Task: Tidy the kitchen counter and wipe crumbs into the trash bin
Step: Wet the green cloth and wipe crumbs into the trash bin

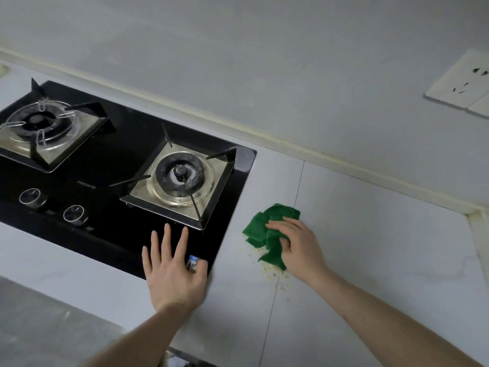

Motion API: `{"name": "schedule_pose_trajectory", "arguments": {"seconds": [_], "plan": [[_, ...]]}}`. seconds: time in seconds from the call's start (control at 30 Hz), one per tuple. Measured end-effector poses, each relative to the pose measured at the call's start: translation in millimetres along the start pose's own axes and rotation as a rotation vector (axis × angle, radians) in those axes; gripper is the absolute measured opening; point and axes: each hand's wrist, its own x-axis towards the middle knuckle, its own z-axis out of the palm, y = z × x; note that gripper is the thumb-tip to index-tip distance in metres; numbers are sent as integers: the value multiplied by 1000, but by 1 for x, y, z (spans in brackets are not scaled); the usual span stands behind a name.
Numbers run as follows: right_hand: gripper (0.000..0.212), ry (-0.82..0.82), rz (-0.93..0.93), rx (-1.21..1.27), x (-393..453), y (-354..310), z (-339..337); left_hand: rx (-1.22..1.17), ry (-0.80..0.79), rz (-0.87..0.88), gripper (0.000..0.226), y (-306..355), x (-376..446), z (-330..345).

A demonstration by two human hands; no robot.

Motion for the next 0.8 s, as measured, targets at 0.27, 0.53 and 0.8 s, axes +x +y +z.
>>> {"name": "schedule_pose_trajectory", "arguments": {"seconds": [0.27,0.53,0.8], "plan": [[47,80,153,118,101,-17,-25,4,18,-5,73,3,0,2],[47,-72,-1,-115,41,-53,30,-3,29,-3,73,1,0,2],[53,-235,-127,-94,-44,-67,23,-18,10,-11,72,0,1,-1]]}}
